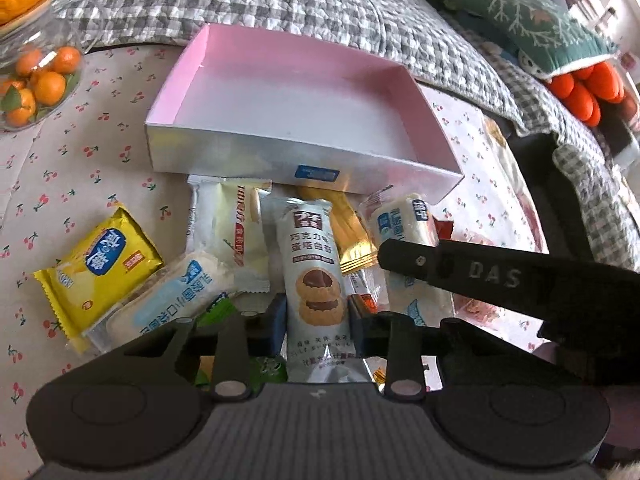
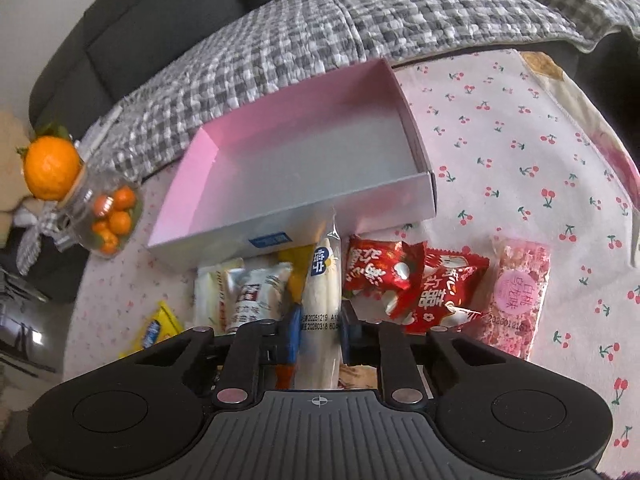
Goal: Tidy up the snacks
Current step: 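Carry both bars into the pink box and open both tools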
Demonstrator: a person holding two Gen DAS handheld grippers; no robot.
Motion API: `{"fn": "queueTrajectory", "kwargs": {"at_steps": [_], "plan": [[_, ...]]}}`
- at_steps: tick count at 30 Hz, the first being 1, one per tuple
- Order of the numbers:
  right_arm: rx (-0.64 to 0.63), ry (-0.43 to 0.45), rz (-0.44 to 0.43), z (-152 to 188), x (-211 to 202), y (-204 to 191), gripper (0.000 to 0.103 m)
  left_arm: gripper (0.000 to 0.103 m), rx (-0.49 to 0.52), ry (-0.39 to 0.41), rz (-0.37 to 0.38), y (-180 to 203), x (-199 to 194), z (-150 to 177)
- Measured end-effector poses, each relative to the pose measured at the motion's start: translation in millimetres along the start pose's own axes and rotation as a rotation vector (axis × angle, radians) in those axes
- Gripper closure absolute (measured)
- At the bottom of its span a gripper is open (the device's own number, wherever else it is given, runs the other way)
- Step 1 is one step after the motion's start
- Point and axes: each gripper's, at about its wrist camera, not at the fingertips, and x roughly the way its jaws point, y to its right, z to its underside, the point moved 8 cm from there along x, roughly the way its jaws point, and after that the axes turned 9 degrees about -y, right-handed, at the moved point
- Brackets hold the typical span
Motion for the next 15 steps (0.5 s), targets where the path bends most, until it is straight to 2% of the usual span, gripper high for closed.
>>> {"fn": "queueTrajectory", "kwargs": {"at_steps": [10,15], "plan": [[0.053,0.052,-0.081,-8,-31,-9,0.084,0.078,-0.055,0.05,0.051,-10,-25,-1],[0.101,0.083,-0.124,-17,-45,-5,0.084,0.078,-0.051,0.082,0.068,-9,-34,-1]]}}
